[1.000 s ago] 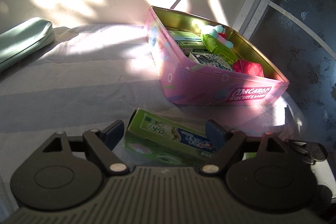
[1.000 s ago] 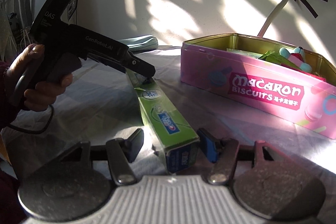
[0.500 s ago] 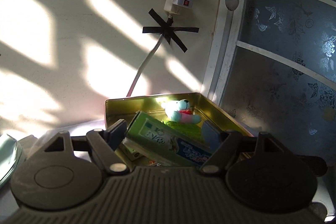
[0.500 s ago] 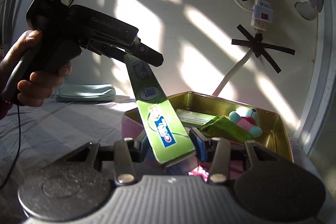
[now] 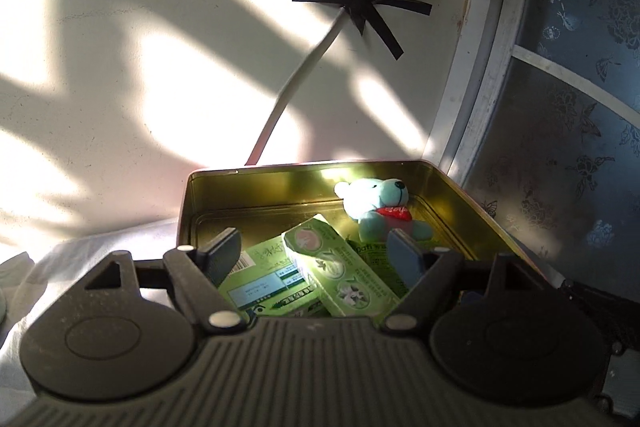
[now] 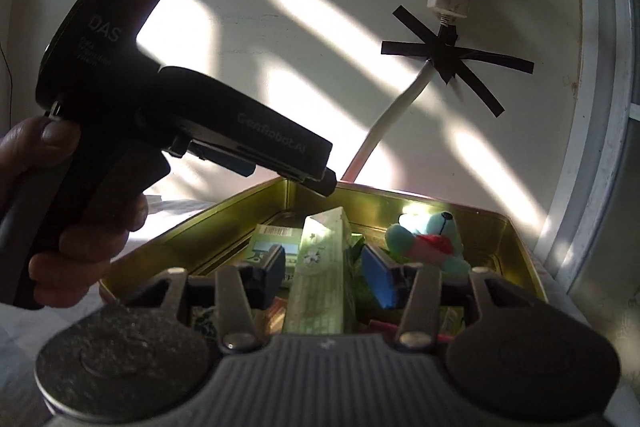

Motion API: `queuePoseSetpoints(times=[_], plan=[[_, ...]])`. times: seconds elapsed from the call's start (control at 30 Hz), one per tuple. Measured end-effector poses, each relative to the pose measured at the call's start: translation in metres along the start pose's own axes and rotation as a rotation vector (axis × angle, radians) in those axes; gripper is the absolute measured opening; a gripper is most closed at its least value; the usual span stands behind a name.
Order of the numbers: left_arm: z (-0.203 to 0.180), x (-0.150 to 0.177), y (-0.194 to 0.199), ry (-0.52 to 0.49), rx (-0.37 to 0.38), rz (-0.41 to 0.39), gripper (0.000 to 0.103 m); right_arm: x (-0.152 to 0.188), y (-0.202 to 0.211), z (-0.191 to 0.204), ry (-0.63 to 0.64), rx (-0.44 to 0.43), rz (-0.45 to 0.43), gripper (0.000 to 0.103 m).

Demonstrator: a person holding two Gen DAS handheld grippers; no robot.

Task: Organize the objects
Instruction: 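Carry the toothpaste box with the left gripper and release it into the tin, then withdraw the left gripper from the tin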

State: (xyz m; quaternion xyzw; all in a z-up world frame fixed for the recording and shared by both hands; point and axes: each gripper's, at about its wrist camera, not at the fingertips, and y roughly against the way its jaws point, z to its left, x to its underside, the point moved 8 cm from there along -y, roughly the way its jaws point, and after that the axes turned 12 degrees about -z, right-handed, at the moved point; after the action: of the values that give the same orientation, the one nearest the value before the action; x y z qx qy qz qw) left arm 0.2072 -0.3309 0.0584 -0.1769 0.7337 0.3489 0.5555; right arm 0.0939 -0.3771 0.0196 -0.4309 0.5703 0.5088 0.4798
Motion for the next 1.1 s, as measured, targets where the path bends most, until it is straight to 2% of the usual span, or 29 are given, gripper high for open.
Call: queuePoseSetpoints(times=[0.1, 0.37, 0.5, 0.67, 1.1], plan=[[0.002, 0.006, 0.024, -0.007, -0.026, -0.012, 0.087, 0.0, 0.019, 0.0, -0.024, 0.014, -0.035, 0.049], [-0.021, 0.028, 0.082, -0.061, -0.046, -0.026, 0.087, 0.004, 0.078, -0.013, -0.186, 0.076, -0.086, 0.052], [-0.031, 0.04, 0.105, -0.107, -0.075, -0.032, 0.087, 0.01, 0.103, -0.014, -0.224, 0.109, -0.084, 0.052], [-0.037, 0.061, 0.128, -0.116, -0.089, -0.013, 0.087, 0.02, 0.125, -0.009, -0.246, 0.122, -0.061, 0.052], [-0.021, 0.089, 0.17, -0.199, -0.195, -0.02, 0.087, 0.032, 0.138, 0.024, -0.315, 0.047, -0.007, 0.054]])
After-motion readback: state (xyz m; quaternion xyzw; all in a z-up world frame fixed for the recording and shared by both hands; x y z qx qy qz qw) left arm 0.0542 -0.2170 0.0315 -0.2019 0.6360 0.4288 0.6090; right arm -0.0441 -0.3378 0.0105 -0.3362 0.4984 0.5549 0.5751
